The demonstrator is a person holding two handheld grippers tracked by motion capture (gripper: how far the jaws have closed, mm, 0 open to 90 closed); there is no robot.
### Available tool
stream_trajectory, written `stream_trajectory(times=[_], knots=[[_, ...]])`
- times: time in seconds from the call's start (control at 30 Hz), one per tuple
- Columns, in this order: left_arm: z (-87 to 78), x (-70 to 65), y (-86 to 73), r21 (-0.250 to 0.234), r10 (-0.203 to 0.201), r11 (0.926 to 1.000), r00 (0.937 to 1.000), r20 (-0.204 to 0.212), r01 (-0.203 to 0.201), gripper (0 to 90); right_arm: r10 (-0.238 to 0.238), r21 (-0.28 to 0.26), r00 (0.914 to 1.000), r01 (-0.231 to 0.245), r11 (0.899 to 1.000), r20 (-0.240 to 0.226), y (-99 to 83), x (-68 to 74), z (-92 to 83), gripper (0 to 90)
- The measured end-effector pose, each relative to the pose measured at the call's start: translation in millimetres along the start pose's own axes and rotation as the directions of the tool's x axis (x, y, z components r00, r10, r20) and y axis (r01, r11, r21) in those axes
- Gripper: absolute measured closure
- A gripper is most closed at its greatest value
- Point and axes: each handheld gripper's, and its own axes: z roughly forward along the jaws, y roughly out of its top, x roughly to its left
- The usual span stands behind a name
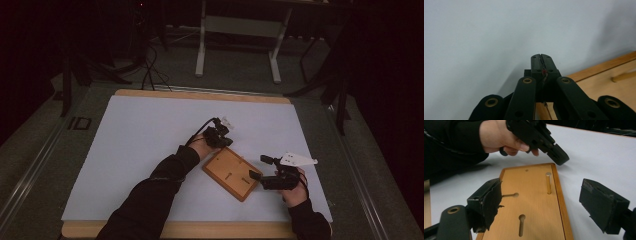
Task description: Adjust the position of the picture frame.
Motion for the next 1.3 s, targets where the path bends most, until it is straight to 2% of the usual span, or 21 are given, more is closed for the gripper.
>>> stream_trajectory(times=[0.17,0.3,0.5,0.6,0.8,0.87,0.9,0.93,1.0,1.3], knots=[[6.0,2.2,-0.3,0.036,0.007,0.9993,0.9999,0.008,-0.007,89.8,-0.003,0.000,1.0000,0.003,1.000,0.000,0.7,0.8,-0.2,17.8],[6.1,2.8,-1.0,0.028,-0.006,0.9996,0.9998,0.020,0.006,89.8,-0.003,0.002,1.0000,0.003,1.000,0.001,0.0,0.2,0.3,17.8],[2.0,1.4,-0.2,0.066,0.030,0.9973,0.9995,0.012,-0.031,89.9,0.000,0.005,1.0000,0.000,1.000,-0.001,-0.2,1.0,1.4,17.8],[-1.5,0.9,-3.3,0.072,0.027,0.9970,0.9996,0.008,-0.028,89.9,-0.005,0.002,1.0000,0.005,1.000,-0.001,0.2,1.3,0.9,17.8],[-12.7,1.1,-14.7,0.084,0.024,0.9961,0.9997,0.010,-0.025,89.9,0.001,0.000,1.0000,-0.001,1.000,0.001,0.6,0.6,-0.2,17.8],[-19.4,1.7,-23.0,0.079,0.029,0.9964,0.9994,0.018,-0.030,89.9,-0.001,0.000,1.0000,0.001,1.000,0.001,0.8,1.0,0.2,17.8],[-22.0,2.0,-26.3,0.075,0.012,0.9971,0.9996,0.025,-0.014,89.9,-0.002,0.000,1.0000,0.002,1.000,0.001,0.9,1.2,0.5,17.8],[-23.8,1.6,-28.2,0.076,0.013,0.9970,0.9997,0.023,-0.015,89.9,-0.003,0.001,1.0000,0.003,1.000,0.001,1.1,1.5,0.7,17.8],[-28.5,-0.4,-32.7,0.082,0.024,0.9963,0.9996,0.017,-0.026,89.9,-0.003,0.003,1.0000,0.003,1.000,0.000,1.6,2.0,1.0,17.8],[-47.5,-8.4,-52.2,0.091,0.021,0.9956,0.9997,0.016,-0.022,89.9,-0.003,0.001,1.0000,0.003,1.000,-0.004,2.8,3.5,2.5,17.8]])
